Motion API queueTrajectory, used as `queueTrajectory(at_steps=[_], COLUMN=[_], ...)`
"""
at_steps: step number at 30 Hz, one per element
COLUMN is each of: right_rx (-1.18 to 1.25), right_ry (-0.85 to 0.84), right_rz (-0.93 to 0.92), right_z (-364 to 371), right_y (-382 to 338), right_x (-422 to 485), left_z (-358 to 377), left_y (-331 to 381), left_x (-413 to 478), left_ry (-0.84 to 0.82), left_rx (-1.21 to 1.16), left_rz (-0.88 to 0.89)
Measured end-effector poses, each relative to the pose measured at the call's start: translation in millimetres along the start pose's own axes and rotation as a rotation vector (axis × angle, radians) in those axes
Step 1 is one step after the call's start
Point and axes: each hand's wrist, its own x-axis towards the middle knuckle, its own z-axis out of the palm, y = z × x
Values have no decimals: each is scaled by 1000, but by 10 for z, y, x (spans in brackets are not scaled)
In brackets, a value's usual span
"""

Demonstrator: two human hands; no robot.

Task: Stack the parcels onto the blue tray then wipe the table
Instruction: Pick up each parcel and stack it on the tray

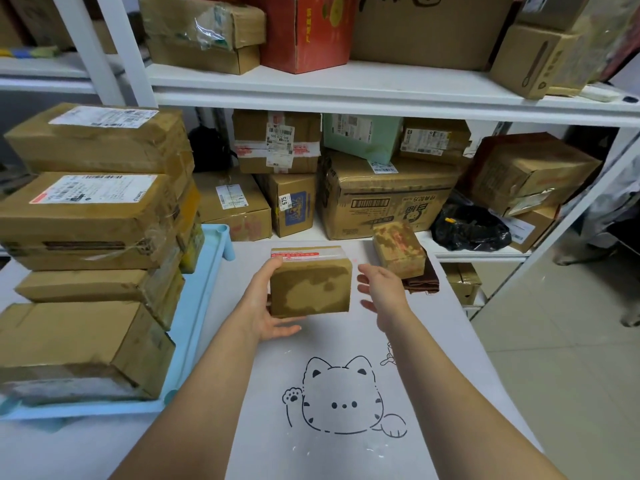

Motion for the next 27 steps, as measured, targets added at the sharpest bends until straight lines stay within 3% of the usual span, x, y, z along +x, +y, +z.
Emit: queueTrajectory(at_steps=[3,11,19,24,27], right_rx=[-101,64,263,443,506], right_ry=[-141,-109,-260,-341,-413], right_rz=[105,141,93,58,-15], right_z=[-2,-86,-44,26,61], right_y=[7,168,282,289,273], right_x=[9,79,142,139,121], left_z=[12,-35,-18,-49,-71], left_y=[-60,-202,-378,-376,-336], left_x=[-9,-18,11,11,-24], left_ry=[-21,-144,269,291,209], left_rx=[8,334,780,734,485], left_rz=[49,353,680,787,793])
